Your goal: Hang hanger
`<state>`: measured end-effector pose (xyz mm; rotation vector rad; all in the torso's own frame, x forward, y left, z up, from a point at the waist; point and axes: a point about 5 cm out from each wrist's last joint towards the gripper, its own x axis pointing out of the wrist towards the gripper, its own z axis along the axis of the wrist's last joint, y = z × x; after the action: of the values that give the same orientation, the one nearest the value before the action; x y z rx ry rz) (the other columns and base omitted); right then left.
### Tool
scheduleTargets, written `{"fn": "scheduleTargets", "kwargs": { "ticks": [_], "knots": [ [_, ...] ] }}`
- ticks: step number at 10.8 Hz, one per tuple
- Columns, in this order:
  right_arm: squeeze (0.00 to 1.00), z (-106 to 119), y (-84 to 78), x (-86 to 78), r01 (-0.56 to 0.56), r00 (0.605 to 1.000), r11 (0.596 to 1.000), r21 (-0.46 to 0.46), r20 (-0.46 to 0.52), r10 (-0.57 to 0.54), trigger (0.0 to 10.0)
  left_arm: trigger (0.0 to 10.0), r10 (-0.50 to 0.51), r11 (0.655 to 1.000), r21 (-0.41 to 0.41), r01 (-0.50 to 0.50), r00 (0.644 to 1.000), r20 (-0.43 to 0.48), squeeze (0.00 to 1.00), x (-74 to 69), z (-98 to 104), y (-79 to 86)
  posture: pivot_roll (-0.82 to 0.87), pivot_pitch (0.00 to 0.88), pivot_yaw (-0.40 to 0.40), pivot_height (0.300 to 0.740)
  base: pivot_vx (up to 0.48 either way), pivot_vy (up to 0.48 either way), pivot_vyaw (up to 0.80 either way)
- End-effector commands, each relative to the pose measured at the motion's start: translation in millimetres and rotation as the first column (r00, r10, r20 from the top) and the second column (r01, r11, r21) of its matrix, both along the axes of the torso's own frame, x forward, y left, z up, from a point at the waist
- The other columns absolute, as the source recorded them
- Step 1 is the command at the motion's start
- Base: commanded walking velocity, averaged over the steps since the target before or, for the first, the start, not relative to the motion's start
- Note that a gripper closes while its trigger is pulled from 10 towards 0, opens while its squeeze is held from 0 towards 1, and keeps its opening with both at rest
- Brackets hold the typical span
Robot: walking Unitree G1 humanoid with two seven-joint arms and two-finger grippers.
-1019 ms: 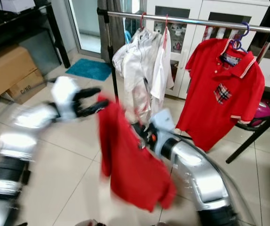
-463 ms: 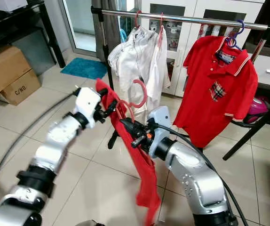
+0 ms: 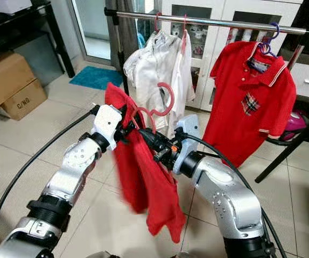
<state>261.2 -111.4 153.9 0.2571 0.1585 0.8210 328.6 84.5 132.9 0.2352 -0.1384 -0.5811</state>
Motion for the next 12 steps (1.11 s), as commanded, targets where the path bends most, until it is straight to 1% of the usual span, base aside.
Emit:
{"fn": "scheduleTargets", "kwargs": {
  "ticks": [1,5,8,9,10,11,12],
  "knots": [
    [0.0,19,4.2,0.8,-0.042,0.996,0.999,0.028,0.075,0.04,0.0,0.0,-0.003,1.0,-0.022,0.003,1.0,0.011,0.0,-2.2,1,-0.4,-0.15,0.0,0.061,0.74,0.0,0.0,0.0],
    [0.0,21,0.8,3.9,-0.027,0.997,0.999,0.022,0.079,0.025,0.0,0.0,0.017,0.999,-0.038,-0.017,1.0,0.008,0.0,0.0,2,3.3,-0.16,0.0,0.065,0.74,0.0,0.0,0.0],
    [0.0,21,-6.5,7.9,0.022,0.997,1.0,0.022,0.075,-0.024,0.0,0.0,0.058,0.989,-0.132,-0.061,0.998,-0.02,0.0,2.3,4,17.6,-0.15,0.0,0.058,0.74,0.0,0.0,0.0],
    [0.0,19,-10.0,9.5,0.043,0.997,0.999,-0.013,0.069,-0.042,0.0,0.0,0.031,0.988,-0.154,-0.03,1.0,0.001,0.0,2.5,11,21.7,-0.15,0.0,0.057,0.74,0.0,0.0,0.0],
    [0.0,10,-15.7,11.7,0.068,0.996,0.99,-0.125,0.06,-0.061,0.0,0.0,-0.013,0.977,-0.212,0.025,0.998,0.056,0.0,2.8,32,26.7,-0.15,0.0,0.058,0.74,0.0,0.0,0.0],
    [0.0,-3,-20.3,9.4,0.042,0.998,0.956,-0.289,0.062,-0.025,0.0,0.0,-0.01,0.974,-0.223,0.038,0.992,0.128,0.0,7.0,59,40.8,-0.15,0.0,0.06,0.74,0.0,0.0,0.0],
    [0.0,-10,-20.9,3.6,-0.008,0.998,0.931,-0.364,0.056,0.03,0.0,0.0,0.039,0.976,-0.22,-0.006,0.988,0.147,0.0,13.0,71,52.7,-0.15,0.0,0.058,0.74,0.0,0.0,0.0]
  ]
}}
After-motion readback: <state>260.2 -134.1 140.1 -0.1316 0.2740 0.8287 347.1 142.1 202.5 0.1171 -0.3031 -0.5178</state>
